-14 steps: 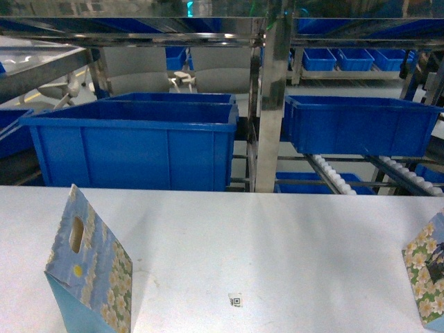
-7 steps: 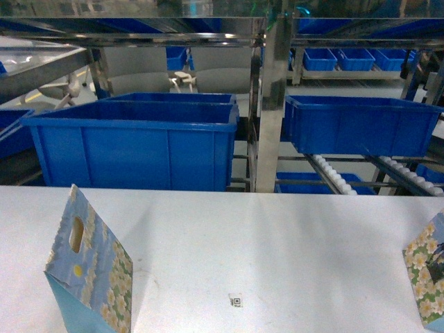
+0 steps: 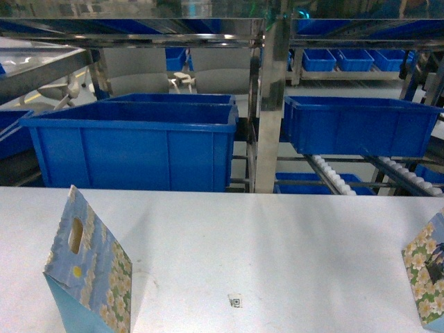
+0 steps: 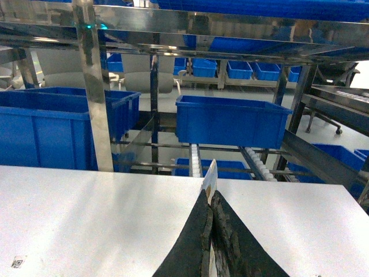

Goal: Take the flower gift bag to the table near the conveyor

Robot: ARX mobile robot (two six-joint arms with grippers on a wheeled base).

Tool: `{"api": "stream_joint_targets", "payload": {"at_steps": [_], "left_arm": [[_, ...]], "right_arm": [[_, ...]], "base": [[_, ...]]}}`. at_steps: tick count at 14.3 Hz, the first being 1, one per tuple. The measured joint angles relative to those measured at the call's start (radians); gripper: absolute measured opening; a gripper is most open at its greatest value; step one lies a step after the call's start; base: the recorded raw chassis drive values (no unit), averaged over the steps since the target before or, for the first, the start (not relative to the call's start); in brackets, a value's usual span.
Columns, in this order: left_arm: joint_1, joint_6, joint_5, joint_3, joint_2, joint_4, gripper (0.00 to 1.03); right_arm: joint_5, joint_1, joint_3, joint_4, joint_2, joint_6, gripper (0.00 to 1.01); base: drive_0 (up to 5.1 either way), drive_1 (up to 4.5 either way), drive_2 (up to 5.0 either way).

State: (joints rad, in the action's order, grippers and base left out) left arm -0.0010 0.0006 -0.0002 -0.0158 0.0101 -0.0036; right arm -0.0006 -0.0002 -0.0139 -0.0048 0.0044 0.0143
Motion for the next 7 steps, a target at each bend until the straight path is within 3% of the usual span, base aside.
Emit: {"api": "stream_joint_targets", "payload": {"at_steps": [1,2,7], "left_arm": [[0.000,0.000,0.000,0.000,0.000,0.000,0.02],[0.000,0.000,0.000,0.000,0.000,0.000,0.10],[0.000,0.000,0.000,0.000,0.000,0.000,0.77]], "right_arm": [[0.000,0.000,0.000,0.000,0.000,0.000,0.04],[0.000,0.000,0.000,0.000,0.000,0.000,0.16],[0.000,0.000,0.000,0.000,0.000,0.000,0.84]], "base": [[0.0,0.00,0.0],[0.0,0.00,0.0],[0.0,0.00,0.0]]}}
